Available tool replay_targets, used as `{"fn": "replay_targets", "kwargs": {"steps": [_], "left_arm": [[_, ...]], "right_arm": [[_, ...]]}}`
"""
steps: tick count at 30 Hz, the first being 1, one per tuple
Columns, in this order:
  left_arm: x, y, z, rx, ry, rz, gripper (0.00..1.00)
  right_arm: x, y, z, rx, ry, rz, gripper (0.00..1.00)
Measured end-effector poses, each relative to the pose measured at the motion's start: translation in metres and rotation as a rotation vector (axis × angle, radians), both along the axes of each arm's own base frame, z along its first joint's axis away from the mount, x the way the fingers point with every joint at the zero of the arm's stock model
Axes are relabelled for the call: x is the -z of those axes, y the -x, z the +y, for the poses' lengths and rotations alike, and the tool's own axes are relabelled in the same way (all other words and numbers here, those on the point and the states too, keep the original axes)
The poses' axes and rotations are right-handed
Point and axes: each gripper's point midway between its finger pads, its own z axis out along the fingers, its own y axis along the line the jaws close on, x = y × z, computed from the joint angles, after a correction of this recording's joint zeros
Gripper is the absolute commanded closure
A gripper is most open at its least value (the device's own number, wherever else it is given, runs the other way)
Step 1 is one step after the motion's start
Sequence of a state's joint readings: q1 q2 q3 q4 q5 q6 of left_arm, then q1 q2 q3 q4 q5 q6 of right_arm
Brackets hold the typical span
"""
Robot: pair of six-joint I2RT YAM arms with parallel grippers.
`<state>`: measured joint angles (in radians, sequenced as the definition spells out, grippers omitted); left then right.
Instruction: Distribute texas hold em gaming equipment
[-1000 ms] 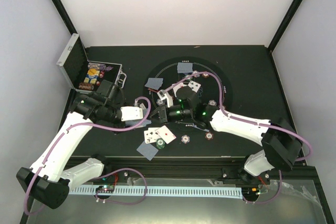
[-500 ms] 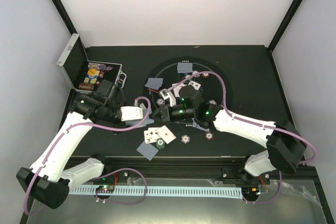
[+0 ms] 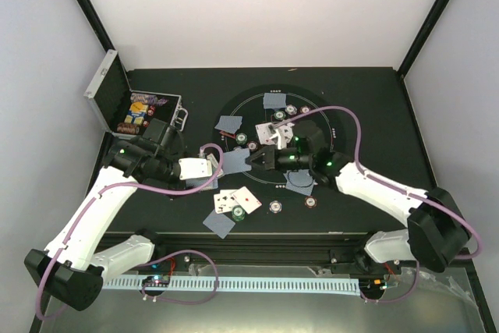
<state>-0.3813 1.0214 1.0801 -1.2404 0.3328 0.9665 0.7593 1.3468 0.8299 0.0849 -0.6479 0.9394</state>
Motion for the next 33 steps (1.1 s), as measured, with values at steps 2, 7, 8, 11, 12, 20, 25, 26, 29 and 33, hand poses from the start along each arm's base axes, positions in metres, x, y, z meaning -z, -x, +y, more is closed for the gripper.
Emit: {"fn": "replay_targets", "kwargs": {"steps": [2,7,8,11,12,20,25,26,29,33], "left_arm": [[0.000,0.000,0.000,0.000,0.000,0.000,0.98],[0.000,0.000,0.000,0.000,0.000,0.000,0.98],[0.000,0.000,0.000,0.000,0.000,0.000,0.98],[0.000,0.000,0.000,0.000,0.000,0.000,0.98],[0.000,0.000,0.000,0.000,-0.001,-0.001,0.98],[0.000,0.000,0.001,-0.002,-0.006,-0.001,0.98],[0.001,0.000,0.002,-0.004,-0.010,-0.003,0.98],[0.001,0.000,0.002,-0.004,-0.010,-0.003,0.99],[0.001,-0.001,0.002,-0.004,-0.011,-0.004,0.98],[0.001,-0.001,0.002,-0.005,-0.013,-0.003,0.98]], "right_arm": [[0.001,-0.011,-0.015,0.038,0.001,0.006,0.99],[0.005,-0.068,-0.076,0.214,0.035,-0.018,0.99],[0.009,-0.082,-0.091,0.258,0.049,-0.019,0.99],[0.030,-0.119,-0.129,0.358,0.105,0.017,0.99],[0.038,-0.128,-0.138,0.377,0.125,0.029,0.99],[0.099,-0.205,-0.191,0.476,0.306,0.124,0.99],[0.126,-0.230,-0.203,0.481,0.384,0.152,0.99],[0.132,-0.231,-0.205,0.478,0.398,0.162,0.99],[0.151,-0.234,-0.210,0.468,0.440,0.194,0.99],[0.170,-0.233,-0.221,0.465,0.513,0.230,0.86]]}}
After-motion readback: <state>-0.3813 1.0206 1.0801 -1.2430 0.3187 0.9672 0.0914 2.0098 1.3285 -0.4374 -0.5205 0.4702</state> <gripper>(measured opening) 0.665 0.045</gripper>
